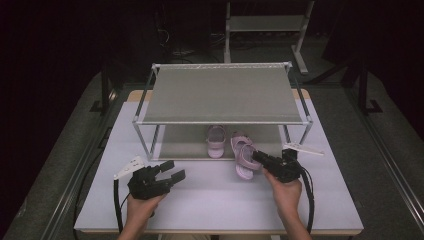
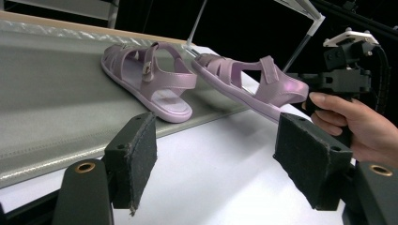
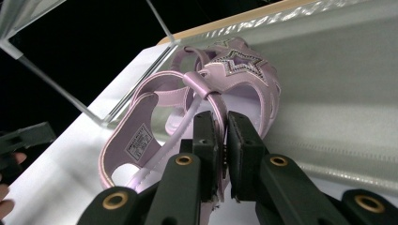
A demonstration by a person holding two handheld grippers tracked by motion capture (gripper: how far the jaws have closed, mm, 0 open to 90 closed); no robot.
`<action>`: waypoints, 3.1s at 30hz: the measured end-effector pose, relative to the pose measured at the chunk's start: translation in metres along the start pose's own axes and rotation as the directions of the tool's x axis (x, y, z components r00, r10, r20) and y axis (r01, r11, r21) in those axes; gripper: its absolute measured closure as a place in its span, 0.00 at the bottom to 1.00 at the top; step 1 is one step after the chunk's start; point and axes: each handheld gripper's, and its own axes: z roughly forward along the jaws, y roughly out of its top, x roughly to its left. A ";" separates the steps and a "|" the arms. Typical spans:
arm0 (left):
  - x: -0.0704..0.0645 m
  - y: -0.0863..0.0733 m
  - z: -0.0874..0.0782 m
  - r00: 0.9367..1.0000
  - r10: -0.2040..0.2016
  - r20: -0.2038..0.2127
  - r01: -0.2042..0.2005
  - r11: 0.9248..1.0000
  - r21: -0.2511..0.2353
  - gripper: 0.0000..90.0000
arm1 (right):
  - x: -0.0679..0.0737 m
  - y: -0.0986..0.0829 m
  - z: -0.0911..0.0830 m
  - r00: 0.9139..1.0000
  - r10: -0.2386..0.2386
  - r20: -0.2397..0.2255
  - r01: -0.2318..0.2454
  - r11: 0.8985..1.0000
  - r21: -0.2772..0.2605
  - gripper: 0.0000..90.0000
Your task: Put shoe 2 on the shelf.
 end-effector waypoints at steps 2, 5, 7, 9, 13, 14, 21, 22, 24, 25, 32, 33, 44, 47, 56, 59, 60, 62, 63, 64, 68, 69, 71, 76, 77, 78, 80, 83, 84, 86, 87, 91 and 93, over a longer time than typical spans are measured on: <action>0.000 0.000 -0.001 1.000 0.000 -0.001 0.000 1.000 -0.004 0.33 | 0.000 0.001 0.002 1.000 0.005 0.005 -0.005 1.000 -0.007 0.91; 0.000 0.001 -0.002 1.000 0.000 -0.002 0.000 1.000 -0.007 0.33 | -0.001 0.003 0.007 1.000 0.013 0.015 -0.012 1.000 -0.015 0.91; 0.001 0.001 -0.001 1.000 -0.001 -0.002 0.001 1.000 -0.008 0.33 | -0.002 0.005 0.010 1.000 0.010 0.020 -0.010 1.000 -0.018 0.91; 0.001 0.001 -0.001 1.000 -0.001 -0.002 0.001 1.000 -0.006 0.33 | -0.002 0.007 0.013 1.000 0.008 0.027 -0.007 1.000 -0.020 0.91; 0.001 0.000 0.000 1.000 0.001 -0.001 -0.001 1.000 -0.001 0.33 | -0.005 0.012 0.021 0.999 0.008 0.038 -0.006 1.000 -0.029 0.91; 0.001 0.000 0.000 1.000 0.000 -0.001 0.000 1.000 -0.002 0.33 | -0.005 0.013 0.024 0.999 0.007 0.042 -0.006 0.999 -0.034 0.91; 0.002 0.000 0.000 1.000 -0.006 0.000 0.006 1.000 -0.004 0.33 | -0.015 0.015 0.037 0.998 0.019 0.067 -0.017 0.999 -0.040 0.91; 0.002 0.000 0.000 1.000 -0.005 0.001 0.005 1.000 -0.003 0.33 | -0.015 0.016 0.038 0.997 0.024 0.071 -0.022 0.999 -0.038 0.91; 0.001 0.000 0.000 1.000 -0.003 0.002 0.003 1.000 -0.002 0.33 | -0.017 0.018 0.042 0.997 0.028 0.073 -0.025 0.999 -0.043 0.91; 0.001 0.000 0.000 1.000 -0.004 0.002 0.004 1.000 -0.003 0.33 | -0.017 0.020 0.043 0.997 0.027 0.074 -0.024 0.999 -0.042 0.91; 0.002 0.001 0.000 1.000 -0.006 0.002 0.006 1.000 -0.007 0.33 | -0.019 0.024 0.055 0.994 0.016 0.107 -0.012 0.999 -0.032 0.91; 0.002 0.001 0.000 1.000 -0.006 0.002 0.006 1.000 -0.006 0.33 | -0.019 0.024 0.057 0.994 0.010 0.110 -0.007 1.000 -0.030 0.91; 0.001 0.001 -0.001 1.000 -0.009 0.003 0.009 1.000 -0.013 0.33 | -0.023 0.027 0.071 0.992 0.007 0.127 -0.005 1.000 -0.020 0.91; 0.001 0.001 0.000 1.000 -0.010 0.004 0.010 1.000 -0.013 0.33 | -0.026 0.027 0.073 0.991 0.008 0.134 -0.006 1.000 -0.018 0.91; 0.001 0.001 0.001 1.000 -0.011 0.010 0.011 1.000 -0.011 0.33 | -0.021 0.030 0.079 0.986 0.001 0.164 0.004 1.000 -0.031 0.91; 0.001 0.001 0.001 1.000 -0.013 0.010 0.013 1.000 -0.016 0.33 | -0.016 0.030 0.079 0.982 -0.028 0.185 0.038 0.998 -0.053 0.91; 0.001 0.001 0.001 1.000 -0.013 0.010 0.013 1.000 -0.014 0.33 | -0.015 0.030 0.079 0.984 -0.046 0.173 0.055 0.997 -0.047 0.91; 0.001 0.001 0.001 1.000 -0.013 0.010 0.014 1.000 -0.014 0.33 | -0.016 0.031 0.080 0.985 -0.035 0.169 0.044 0.998 -0.045 0.91; 0.001 0.001 0.001 1.000 -0.013 0.010 0.014 1.000 -0.016 0.33 | -0.016 0.031 0.080 0.985 -0.029 0.170 0.037 0.998 -0.044 0.91; 0.001 0.002 0.001 1.000 -0.011 0.011 0.012 1.000 -0.015 0.33 | -0.017 0.030 0.082 0.984 -0.031 0.175 0.038 0.998 -0.039 0.91; 0.001 0.002 0.000 1.000 -0.013 0.010 0.013 1.000 -0.016 0.33 | -0.019 0.026 0.085 0.983 -0.056 0.174 0.059 0.998 -0.010 0.91; 0.001 0.002 0.000 1.000 -0.013 0.011 0.013 1.000 -0.015 0.33 | -0.018 0.025 0.085 0.983 -0.053 0.175 0.054 0.999 -0.001 0.91; 0.001 0.002 0.001 1.000 -0.012 0.011 0.012 1.000 -0.015 0.33 | -0.016 0.024 0.088 0.982 -0.070 0.176 0.071 0.997 0.003 0.90; 0.000 0.002 0.000 1.000 -0.010 0.012 0.010 1.000 -0.016 0.33 | -0.017 0.024 0.088 0.986 -0.046 0.163 0.046 0.999 0.002 0.90; 0.000 0.002 0.001 1.000 -0.011 0.013 0.011 1.000 -0.015 0.33 | -0.017 0.024 0.088 0.986 -0.044 0.162 0.045 0.999 0.002 0.89; 0.000 0.002 0.001 1.000 -0.010 0.013 0.011 1.000 -0.014 0.33 | -0.016 0.024 0.088 0.986 -0.044 0.162 0.044 0.999 0.001 0.89; 0.000 0.002 0.001 1.000 -0.011 0.014 0.011 1.000 -0.013 0.33 | -0.018 0.023 0.088 0.987 -0.040 0.153 0.041 0.999 -0.007 0.87; 0.000 0.002 0.001 1.000 -0.011 0.014 0.011 1.000 -0.013 0.33 | -0.018 0.023 0.089 0.990 -0.028 0.139 0.030 1.000 -0.011 0.85; 0.000 0.002 0.001 1.000 -0.012 0.015 0.012 1.000 -0.013 0.33 | -0.019 0.023 0.089 0.992 -0.015 0.125 0.017 1.000 -0.012 0.84; 0.000 0.002 0.001 1.000 -0.011 0.014 0.012 1.000 -0.014 0.33 | -0.020 0.023 0.088 0.993 -0.007 0.116 0.009 1.000 -0.014 0.82; 0.000 0.002 0.001 1.000 -0.010 0.014 0.011 1.000 -0.014 0.33 | -0.020 0.024 0.088 0.995 0.002 0.104 -0.001 1.000 -0.014 0.81; 0.000 0.002 0.001 1.000 -0.011 0.014 0.011 1.000 -0.014 0.33 | -0.021 0.024 0.085 0.996 0.020 0.090 -0.018 1.000 -0.017 0.79; 0.000 0.001 0.001 1.000 -0.011 0.014 0.011 1.000 -0.015 0.33 | -0.021 0.024 0.082 0.996 0.027 0.085 -0.025 1.000 -0.019 0.79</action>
